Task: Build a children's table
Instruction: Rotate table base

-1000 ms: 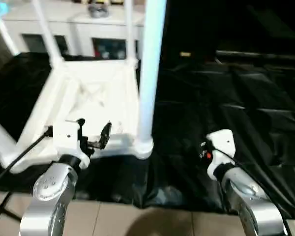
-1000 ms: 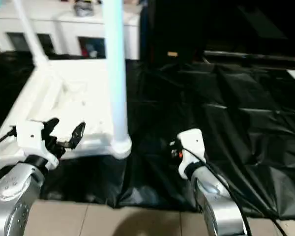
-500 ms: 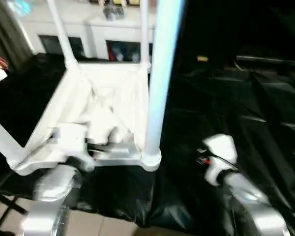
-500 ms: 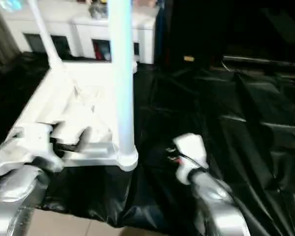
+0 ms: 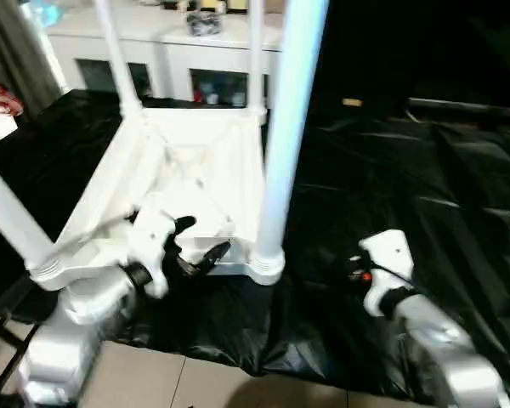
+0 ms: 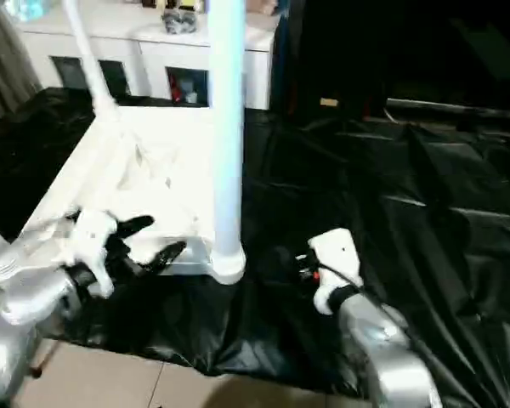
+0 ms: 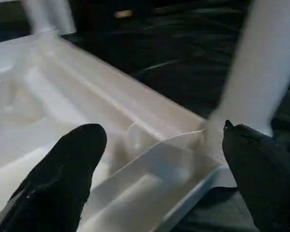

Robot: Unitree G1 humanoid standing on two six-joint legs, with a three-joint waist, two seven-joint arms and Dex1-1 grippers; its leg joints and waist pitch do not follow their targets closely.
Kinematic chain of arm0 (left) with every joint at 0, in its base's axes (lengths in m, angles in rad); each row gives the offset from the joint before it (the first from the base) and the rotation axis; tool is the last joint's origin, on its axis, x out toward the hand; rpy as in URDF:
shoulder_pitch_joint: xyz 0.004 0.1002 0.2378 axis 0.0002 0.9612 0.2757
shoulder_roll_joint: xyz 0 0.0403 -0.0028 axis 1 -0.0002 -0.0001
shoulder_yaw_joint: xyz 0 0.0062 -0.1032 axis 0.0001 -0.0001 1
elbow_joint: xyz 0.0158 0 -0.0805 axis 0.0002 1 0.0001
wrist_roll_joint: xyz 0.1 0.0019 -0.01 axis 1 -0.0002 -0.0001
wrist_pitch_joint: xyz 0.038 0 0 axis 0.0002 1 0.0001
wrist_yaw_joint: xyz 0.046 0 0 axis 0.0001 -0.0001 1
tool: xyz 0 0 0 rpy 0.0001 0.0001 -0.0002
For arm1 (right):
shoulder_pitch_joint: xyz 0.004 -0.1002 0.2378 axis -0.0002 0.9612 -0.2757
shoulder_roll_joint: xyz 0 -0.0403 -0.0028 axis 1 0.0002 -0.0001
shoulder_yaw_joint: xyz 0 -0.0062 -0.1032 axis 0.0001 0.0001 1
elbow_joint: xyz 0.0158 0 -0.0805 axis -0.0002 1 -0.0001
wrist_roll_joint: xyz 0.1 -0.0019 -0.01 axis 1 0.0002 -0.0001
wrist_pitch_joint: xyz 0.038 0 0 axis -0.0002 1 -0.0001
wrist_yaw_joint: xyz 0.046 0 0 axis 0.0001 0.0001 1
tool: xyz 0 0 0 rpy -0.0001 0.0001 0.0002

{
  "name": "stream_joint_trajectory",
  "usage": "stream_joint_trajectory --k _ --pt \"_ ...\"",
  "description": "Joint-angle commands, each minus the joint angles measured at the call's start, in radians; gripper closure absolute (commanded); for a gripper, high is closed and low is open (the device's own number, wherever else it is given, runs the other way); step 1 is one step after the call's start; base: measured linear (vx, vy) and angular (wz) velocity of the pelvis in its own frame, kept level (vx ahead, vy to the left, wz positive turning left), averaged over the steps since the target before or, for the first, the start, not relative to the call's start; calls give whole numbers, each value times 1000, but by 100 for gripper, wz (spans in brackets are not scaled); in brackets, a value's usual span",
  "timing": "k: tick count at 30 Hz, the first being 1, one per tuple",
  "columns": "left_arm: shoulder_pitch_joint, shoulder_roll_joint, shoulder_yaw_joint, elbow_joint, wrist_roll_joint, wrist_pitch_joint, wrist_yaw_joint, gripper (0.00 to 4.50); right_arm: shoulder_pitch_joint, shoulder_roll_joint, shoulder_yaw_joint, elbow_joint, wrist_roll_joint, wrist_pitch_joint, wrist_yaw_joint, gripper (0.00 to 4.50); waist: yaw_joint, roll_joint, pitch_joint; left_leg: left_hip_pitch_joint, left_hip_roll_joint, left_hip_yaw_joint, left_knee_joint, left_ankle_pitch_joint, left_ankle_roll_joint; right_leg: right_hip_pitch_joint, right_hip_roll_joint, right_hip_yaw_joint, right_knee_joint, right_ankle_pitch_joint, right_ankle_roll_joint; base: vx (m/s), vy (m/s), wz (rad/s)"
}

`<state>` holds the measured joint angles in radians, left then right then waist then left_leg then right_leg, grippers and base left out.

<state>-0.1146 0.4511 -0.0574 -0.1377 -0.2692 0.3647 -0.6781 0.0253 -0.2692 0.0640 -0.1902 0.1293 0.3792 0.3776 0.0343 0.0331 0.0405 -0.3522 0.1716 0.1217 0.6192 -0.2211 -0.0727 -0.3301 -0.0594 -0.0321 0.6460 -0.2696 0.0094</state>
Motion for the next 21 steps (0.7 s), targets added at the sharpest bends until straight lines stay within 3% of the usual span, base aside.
stream_joint_trajectory --k 1,2,4,5,6,9,11,17,21 --pt "-24 45 -36 43 10 -24 -100 8 -11 -19 -6 -28 28 -5 44 153 2 3 -32 -1 38 -7 -101 -252 -20 11 -68 47 -98 -154 -164 0 0 0" --pt "-50 96 -76 88 31 -48 -192 8 -10 -48 3 -41 35 -5 82 153 1 1 -36 -6 36 -6 -99 -201 -4 15 -67 46 -95 -105 -166 0 0 0" --pt "-83 119 -100 136 43 -71 -242 8 -10 -69 8 -49 42 -2 109 153 0 3 -42 -4 36 -3 -94 -152 9 15 -65 45 -88 -29 -177 0 0 0" --pt "-88 119 -102 144 43 -74 -248 34 -11 -72 8 -49 43 -2 113 153 3 4 -46 -2 35 0 -91 -129 16 17 -64 45 -85 29 -190 0 0 0" --pt "-132 117 -111 206 43 -102 -287 34 -14 -90 16 -53 46 2 137 153 3 -1 -48 -4 33 1 -88 -105 22 18 -63 45 -83 67 -194 0 0 0" --pt "-179 113 -121 279 51 -146 -328 62 -15 -110 28 -57 49 6 164 153 7 2 -57 -8 33 3 -80 -22 46 20 -61 40 -68 233 -225 0 0 0" --pt "-199 113 -127 312 59 -164 -347 83 -14 -116 33 -61 47 4 174 153 7 2 -55 -10 33 4 -81 -32 54 20 -62 38 -68 240 -235 0 0 0" --pt "-315 104 -164 497 58 -223 -487 142 -6 -131 43 -73 60 7 206 153 7 10 -48 -3 38 6 -89 -127 27 15 -66 40 -80 97 -248 0 0 0" --pt "-360 87 -182 577 76 -251 -519 166 -3 -141 43 -79 64 5 225 153 8 12 -49 -6 42 5 -90 -128 23 20 -70 41 -79 105 -255 0 0 0"
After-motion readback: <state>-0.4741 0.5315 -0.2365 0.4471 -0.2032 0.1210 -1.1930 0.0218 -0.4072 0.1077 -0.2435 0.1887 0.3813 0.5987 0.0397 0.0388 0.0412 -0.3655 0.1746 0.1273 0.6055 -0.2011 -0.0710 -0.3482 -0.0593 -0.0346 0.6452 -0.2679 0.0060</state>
